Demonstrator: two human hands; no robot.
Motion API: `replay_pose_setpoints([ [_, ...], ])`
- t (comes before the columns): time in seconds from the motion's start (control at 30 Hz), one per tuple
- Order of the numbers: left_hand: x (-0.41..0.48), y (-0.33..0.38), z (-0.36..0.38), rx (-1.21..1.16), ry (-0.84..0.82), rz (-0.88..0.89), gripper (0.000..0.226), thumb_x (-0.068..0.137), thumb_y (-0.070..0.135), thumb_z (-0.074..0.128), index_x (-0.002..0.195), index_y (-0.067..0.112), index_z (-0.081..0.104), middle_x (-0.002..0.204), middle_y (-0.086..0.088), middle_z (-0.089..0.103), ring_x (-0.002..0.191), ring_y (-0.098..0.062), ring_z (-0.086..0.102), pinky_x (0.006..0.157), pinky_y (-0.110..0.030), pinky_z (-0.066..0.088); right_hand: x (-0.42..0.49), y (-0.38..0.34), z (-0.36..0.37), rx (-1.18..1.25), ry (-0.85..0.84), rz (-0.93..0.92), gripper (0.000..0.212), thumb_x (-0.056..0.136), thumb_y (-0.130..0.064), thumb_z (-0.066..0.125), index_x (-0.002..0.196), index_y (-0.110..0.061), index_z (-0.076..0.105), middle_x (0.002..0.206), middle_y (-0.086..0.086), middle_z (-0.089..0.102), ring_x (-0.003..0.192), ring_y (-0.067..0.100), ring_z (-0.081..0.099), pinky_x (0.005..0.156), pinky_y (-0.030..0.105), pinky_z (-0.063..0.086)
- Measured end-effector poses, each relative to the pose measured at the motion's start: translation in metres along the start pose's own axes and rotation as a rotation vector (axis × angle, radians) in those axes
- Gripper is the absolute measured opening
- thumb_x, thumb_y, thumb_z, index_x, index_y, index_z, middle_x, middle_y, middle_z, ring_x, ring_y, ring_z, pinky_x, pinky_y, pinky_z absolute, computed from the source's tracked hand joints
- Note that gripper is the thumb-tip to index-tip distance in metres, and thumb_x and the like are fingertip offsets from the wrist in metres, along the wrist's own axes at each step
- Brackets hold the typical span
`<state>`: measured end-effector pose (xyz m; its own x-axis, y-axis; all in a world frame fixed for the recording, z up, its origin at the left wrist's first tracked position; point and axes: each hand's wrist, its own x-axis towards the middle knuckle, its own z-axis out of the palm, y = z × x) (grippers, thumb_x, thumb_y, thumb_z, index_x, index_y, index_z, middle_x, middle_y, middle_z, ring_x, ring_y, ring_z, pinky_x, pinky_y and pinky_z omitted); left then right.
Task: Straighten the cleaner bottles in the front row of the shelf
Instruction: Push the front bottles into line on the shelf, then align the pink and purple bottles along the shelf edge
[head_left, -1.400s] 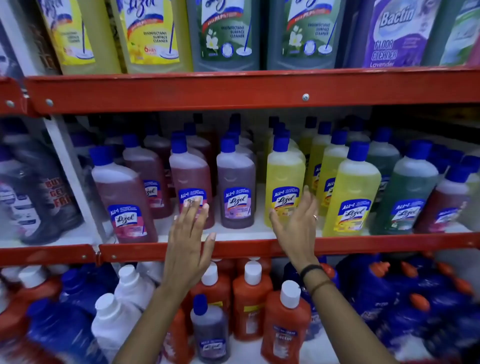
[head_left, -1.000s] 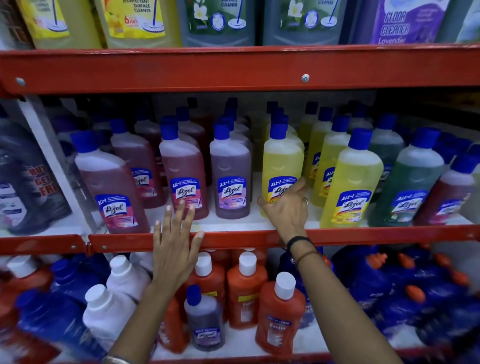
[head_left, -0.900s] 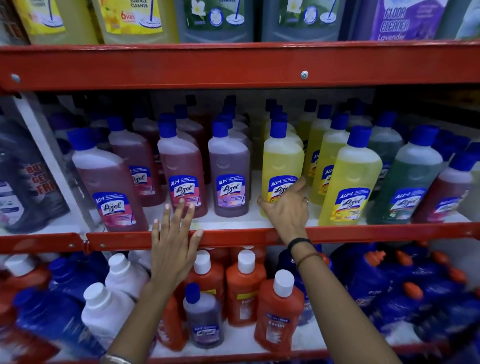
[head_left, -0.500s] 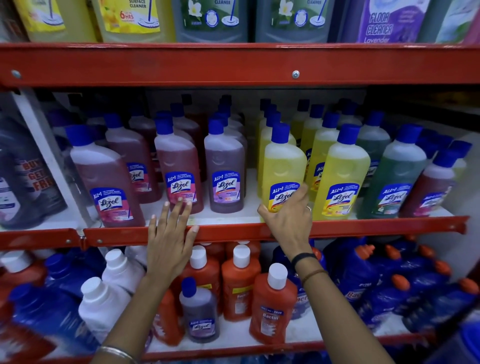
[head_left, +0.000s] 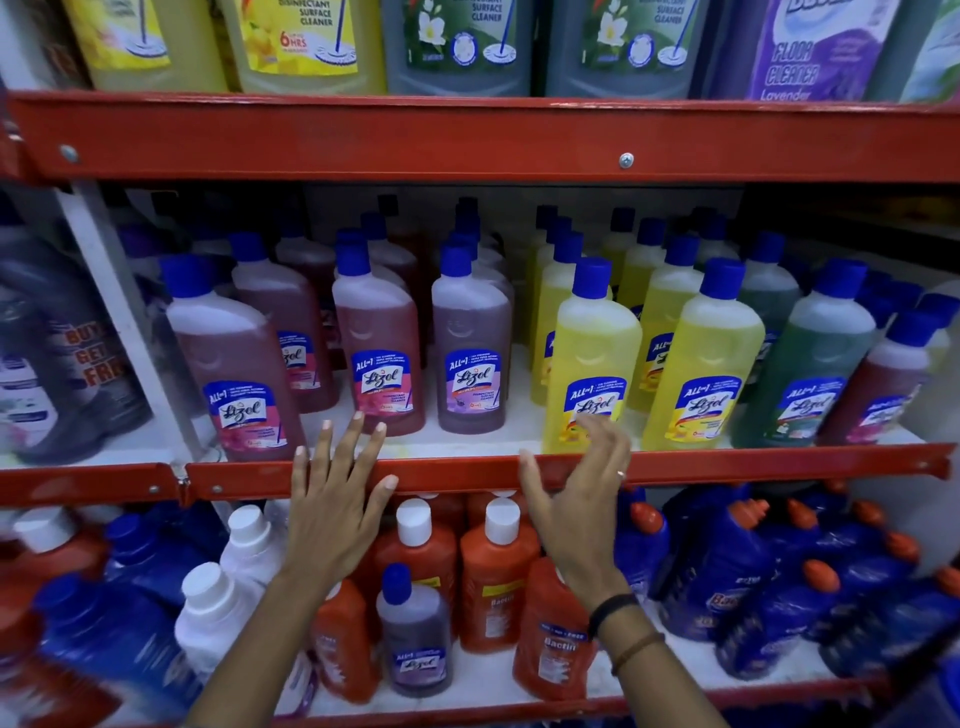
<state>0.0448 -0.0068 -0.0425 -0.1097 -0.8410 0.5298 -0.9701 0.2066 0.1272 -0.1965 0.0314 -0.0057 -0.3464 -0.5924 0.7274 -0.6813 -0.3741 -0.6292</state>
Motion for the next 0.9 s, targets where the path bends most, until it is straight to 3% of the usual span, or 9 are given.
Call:
replay_pose_setpoints([
  [0.1, 0.001, -0.003, 0.002, -0.018, -0.002, 0.012, 0.06, 0.094, 0.058, 0.018, 0.148, 0.032, 0.019, 0.157, -0.002, 0.023, 0.146, -0.028, 0.011, 0.116, -0.041, -0.007, 0.002, -0.022, 0.029, 0.023, -0.12, -0.063, 0.06, 0.082, -0.032, 0.067, 0.127, -0.005, 0.04, 0.129, 0.015, 0.041, 0.123, 0.023, 0.038, 0.104, 0.02, 0.031],
  [0.23, 0.002, -0.004, 0.005, -0.026, 0.003, 0.014, 0.06, 0.094, 0.057, 0.018, 0.148, 0.033, 0.014, 0.158, -0.002, 0.021, 0.146, -0.028, 0.009, 0.116, -0.039, -0.01, 0.03, -0.04, 0.076, -0.026, -0.162, 0.12, 0.089, 0.076, -0.048, 0.071, 0.138, -0.004, 0.025, 0.135, 0.02, 0.034, 0.123, 0.028, 0.039, 0.1, 0.033, 0.042],
  [0.3, 0.003, -0.005, 0.006, -0.022, 0.008, 0.024, 0.06, 0.094, 0.057, 0.019, 0.149, 0.032, 0.012, 0.158, -0.003, 0.02, 0.146, -0.028, 0.009, 0.116, -0.04, -0.01, 0.043, -0.041, 0.097, -0.108, -0.188, 0.205, 0.106, 0.067, -0.048, 0.078, 0.141, -0.003, 0.017, 0.135, 0.023, 0.033, 0.121, 0.036, 0.042, 0.1, 0.045, 0.045],
  [0.4, 0.004, -0.007, 0.009, -0.021, 0.019, 0.037, 0.061, 0.094, 0.057, 0.021, 0.149, 0.032, 0.012, 0.158, -0.003, 0.019, 0.146, -0.028, 0.007, 0.116, -0.04, -0.011, 0.056, -0.039, 0.115, -0.198, -0.22, 0.292, 0.121, 0.057, -0.048, 0.084, 0.143, -0.002, 0.012, 0.132, 0.026, 0.036, 0.117, 0.043, 0.046, 0.1, 0.049, 0.045],
  [0.57, 0.003, -0.008, 0.012, -0.023, 0.033, 0.043, 0.063, 0.093, 0.057, 0.023, 0.149, 0.033, 0.008, 0.159, -0.002, 0.013, 0.147, -0.023, -0.002, 0.116, -0.041, -0.013, 0.058, -0.037, 0.116, -0.254, -0.221, 0.281, 0.114, 0.059, -0.042, 0.085, 0.14, 0.002, 0.017, 0.13, 0.025, 0.041, 0.116, 0.041, 0.049, 0.096, 0.044, 0.047],
  [0.9, 0.002, -0.007, 0.007, -0.035, 0.002, 0.045, 0.062, 0.094, 0.059, 0.019, 0.149, 0.032, 0.011, 0.159, -0.004, 0.017, 0.147, -0.023, -0.003, 0.116, -0.04, -0.013, 0.036, -0.048, 0.088, -0.341, -0.174, 0.221, 0.104, 0.061, -0.047, 0.081, 0.134, 0.002, 0.025, 0.124, 0.02, 0.046, 0.113, 0.036, 0.051, 0.09, 0.038, 0.049],
])
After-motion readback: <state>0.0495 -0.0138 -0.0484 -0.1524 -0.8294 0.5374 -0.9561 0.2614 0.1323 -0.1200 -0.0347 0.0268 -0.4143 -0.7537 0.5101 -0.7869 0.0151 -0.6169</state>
